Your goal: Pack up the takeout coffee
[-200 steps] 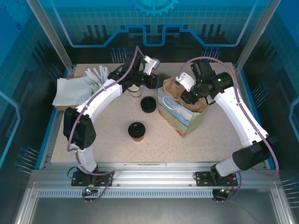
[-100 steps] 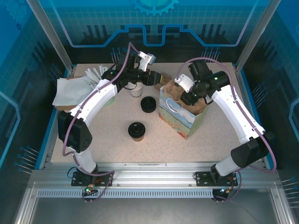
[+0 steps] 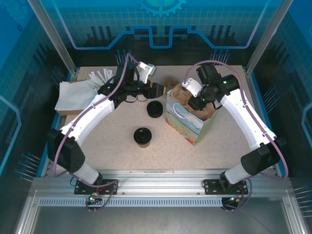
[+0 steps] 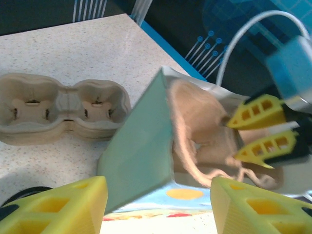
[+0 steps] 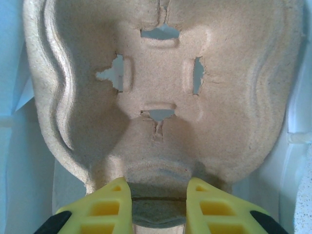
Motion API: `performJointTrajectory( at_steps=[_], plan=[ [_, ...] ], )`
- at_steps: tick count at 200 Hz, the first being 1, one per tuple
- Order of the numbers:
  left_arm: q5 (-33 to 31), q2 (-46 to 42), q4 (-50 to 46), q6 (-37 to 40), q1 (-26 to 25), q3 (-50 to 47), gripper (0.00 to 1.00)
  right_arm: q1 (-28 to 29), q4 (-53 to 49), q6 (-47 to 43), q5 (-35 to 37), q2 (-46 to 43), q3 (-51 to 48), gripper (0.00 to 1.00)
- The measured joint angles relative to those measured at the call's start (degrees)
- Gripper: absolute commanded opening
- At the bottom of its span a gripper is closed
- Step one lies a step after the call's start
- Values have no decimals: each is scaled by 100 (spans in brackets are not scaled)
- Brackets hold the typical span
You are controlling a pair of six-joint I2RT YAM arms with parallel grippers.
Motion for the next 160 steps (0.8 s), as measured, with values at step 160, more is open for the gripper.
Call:
performJointTrajectory(
  at_steps=[160],
  plan=[
    [162, 85, 627, -105, -732, -243, 58, -7, 37, 17, -109, -168, -111, 23]
  ],
)
